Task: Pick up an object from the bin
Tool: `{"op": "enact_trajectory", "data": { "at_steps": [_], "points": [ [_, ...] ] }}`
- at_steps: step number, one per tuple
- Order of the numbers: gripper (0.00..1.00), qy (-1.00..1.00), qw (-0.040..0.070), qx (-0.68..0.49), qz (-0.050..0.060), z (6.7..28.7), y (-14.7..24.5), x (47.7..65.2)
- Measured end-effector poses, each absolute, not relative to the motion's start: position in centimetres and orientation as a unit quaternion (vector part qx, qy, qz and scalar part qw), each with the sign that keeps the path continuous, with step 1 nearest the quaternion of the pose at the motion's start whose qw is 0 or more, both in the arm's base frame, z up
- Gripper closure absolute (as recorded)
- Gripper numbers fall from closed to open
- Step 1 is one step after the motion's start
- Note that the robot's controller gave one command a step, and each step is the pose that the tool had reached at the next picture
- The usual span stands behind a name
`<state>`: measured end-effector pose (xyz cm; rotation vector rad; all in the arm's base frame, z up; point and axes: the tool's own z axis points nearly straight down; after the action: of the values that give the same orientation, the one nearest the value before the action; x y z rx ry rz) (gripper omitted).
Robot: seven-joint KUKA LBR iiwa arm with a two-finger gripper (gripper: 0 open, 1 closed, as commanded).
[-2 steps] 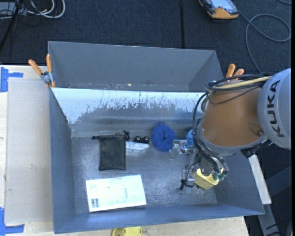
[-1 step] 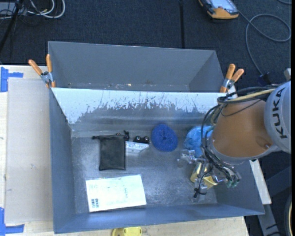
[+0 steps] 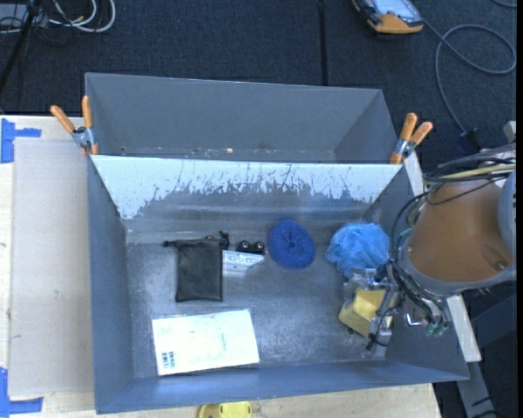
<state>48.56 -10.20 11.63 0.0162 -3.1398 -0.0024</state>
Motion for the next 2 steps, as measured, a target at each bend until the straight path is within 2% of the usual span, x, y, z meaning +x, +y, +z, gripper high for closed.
{"op": "enact_trajectory", "data": {
  "at_steps": [1,2],
  "points": [
    [0.00,-0.988,0.000,0.157,0.000,10.9,-13.8,51.8],
    [0.00,-0.996,0.001,0.086,-0.001,8.9,-13.4,49.8]
  ]
}}
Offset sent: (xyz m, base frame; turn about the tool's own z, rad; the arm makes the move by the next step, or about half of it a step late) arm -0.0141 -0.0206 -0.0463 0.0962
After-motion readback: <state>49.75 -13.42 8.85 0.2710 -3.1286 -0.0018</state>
